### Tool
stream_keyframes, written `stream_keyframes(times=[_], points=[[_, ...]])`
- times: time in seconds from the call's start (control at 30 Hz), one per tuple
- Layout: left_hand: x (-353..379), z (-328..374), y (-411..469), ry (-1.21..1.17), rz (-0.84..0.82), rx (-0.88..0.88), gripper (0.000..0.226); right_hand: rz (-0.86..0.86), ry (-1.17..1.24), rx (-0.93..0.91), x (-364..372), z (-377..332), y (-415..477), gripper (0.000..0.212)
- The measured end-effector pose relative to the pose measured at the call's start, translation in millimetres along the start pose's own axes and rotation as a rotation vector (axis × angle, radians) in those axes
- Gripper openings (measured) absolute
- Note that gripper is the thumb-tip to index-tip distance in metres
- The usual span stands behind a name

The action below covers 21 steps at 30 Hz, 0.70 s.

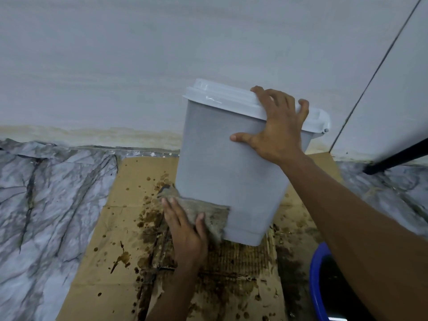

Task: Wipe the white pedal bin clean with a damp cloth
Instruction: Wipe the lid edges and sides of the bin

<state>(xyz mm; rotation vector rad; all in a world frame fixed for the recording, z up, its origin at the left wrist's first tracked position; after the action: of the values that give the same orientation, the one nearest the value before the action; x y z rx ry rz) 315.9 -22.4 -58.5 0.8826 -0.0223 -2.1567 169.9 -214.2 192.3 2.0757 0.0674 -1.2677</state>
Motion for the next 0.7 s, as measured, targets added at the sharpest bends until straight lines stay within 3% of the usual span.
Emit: stream_keyframes(times=[0.13,0.23,0.33,0.57,0.7], points=[[6,-2,-22,-0.099,0.098,-0.104,0.071,-0.013,-0.008,-0.017,8,-13,1,0.105],[10,-2,-29,-0.171,0.113,-0.312,0.091,-0.023,-0.038,-0.049,15,-29,3,0.105],[7,22,-35,-0.22,0.076,-0.337,0.088,-0.033,-0.055,-0.043,18,-33,6,0.105],[-31,81,14,-0.371,0.119,0.078,0.065,-0.034,-0.032,-0.047,12,-27,4,0.105],[-34,113,70,0.013,0.085,0.425,0.064,-0.038,-0.025,-0.06,10,-29,2,0.104]])
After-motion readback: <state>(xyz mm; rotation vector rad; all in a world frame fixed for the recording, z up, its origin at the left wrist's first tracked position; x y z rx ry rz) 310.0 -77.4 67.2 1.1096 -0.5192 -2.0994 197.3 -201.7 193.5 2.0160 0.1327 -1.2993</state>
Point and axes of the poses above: each hand's wrist, its own y-axis towards the middle knuckle, its own x-axis out of the palm, z = x × y, the point moved 5 cm from there along y, towards the middle knuckle, and after that the axes turned 2 degrees about -x, right-handed, at the moved point
